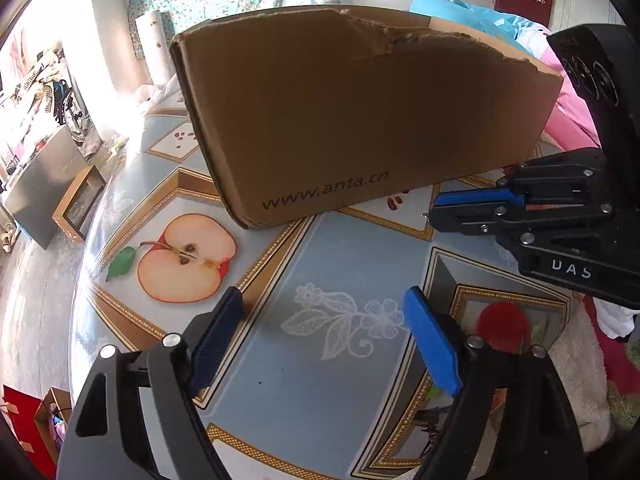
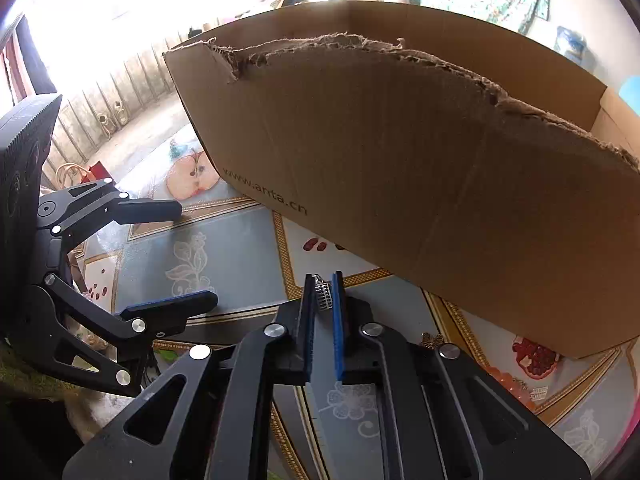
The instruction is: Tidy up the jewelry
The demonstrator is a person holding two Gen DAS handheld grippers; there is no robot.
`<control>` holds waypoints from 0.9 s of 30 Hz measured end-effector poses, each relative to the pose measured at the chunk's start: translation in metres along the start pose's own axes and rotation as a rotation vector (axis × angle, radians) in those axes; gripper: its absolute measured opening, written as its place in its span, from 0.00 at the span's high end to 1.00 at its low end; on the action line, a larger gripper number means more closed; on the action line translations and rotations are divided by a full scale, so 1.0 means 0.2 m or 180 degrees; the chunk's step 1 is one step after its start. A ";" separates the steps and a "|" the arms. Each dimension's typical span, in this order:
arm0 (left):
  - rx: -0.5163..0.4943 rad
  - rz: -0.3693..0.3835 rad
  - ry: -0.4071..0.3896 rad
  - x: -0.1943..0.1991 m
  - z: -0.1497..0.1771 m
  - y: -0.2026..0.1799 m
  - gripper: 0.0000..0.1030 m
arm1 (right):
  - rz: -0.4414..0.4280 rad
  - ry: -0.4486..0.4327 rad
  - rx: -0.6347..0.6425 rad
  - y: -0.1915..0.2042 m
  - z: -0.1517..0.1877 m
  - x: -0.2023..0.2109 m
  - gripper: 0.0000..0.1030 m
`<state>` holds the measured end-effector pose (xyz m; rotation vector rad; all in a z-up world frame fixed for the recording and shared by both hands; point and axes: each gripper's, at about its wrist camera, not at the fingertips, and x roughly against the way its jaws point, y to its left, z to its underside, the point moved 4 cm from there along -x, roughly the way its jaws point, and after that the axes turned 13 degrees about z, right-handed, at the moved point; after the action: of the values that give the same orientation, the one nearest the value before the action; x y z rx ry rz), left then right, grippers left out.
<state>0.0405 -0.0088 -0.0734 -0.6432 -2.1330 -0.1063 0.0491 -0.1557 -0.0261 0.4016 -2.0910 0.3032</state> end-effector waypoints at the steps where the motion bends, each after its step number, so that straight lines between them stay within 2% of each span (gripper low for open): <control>1: -0.0010 -0.0019 -0.0017 0.00 0.00 0.00 0.18 | -0.0018 0.0009 -0.0017 0.00 0.00 0.00 0.97; 6: 0.0057 -0.0070 -0.0036 0.00 0.03 0.01 0.06 | -0.0104 0.0070 -0.0038 0.05 0.05 0.04 0.97; 14: 0.0048 -0.0059 -0.0085 0.00 0.05 0.00 0.06 | -0.0392 0.0206 -0.0388 0.08 0.12 0.10 0.98; 16: 0.0047 -0.0059 -0.0081 0.00 0.04 0.01 0.06 | -0.0426 0.0223 -0.0496 0.07 0.13 0.11 0.95; 23: 0.0041 -0.0049 -0.0033 0.00 0.02 0.02 0.06 | -0.0299 0.0152 -0.0822 -0.06 0.22 0.19 0.87; 27: 0.0026 -0.0057 -0.0035 -0.01 0.01 0.01 0.05 | -0.0039 0.0079 -0.0938 -0.12 0.29 0.24 0.83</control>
<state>0.0413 -0.0064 -0.0768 -0.6212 -2.1490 -0.1041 -0.0093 -0.2076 -0.0140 0.2326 -2.0684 -0.0092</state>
